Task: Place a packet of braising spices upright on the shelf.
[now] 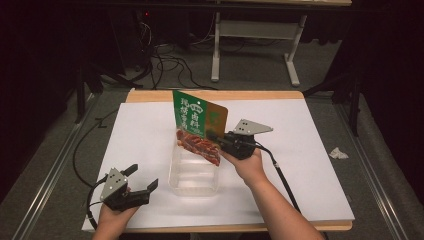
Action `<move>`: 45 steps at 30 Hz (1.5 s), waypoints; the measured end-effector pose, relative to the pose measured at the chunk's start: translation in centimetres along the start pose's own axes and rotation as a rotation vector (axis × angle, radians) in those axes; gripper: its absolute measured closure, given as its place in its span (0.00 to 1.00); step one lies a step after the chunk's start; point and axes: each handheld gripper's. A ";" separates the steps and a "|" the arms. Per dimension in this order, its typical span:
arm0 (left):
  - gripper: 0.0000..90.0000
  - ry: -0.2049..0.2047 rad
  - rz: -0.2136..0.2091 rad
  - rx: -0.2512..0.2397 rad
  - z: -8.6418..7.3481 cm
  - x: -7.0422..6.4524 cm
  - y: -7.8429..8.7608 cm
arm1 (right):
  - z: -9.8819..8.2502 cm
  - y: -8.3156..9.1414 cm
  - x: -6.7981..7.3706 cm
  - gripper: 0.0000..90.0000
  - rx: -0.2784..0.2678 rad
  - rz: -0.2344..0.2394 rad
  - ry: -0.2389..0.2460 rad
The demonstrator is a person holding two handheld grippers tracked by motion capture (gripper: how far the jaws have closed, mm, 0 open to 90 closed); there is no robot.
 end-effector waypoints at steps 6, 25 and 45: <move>0.14 -0.006 -0.001 0.003 0.0 0.0 0.0 | -0.2 -0.2 0.1 1.00 -0.005 -0.012 -0.005; 0.14 -0.011 -0.002 0.006 0.0 0.0 -0.1 | -1.0 -0.4 0.2 1.00 0.000 -0.044 -0.005; 0.14 -0.004 0.002 0.000 0.1 0.1 -0.1 | -2.6 -1.1 0.2 1.00 0.034 -0.063 -0.012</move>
Point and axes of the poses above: each handheld gripper's, and its own axes: y roughly backward along the jaws, z roughly out of its top, x roughly to its left, and after that the axes turned 5 degrees about z, right-handed
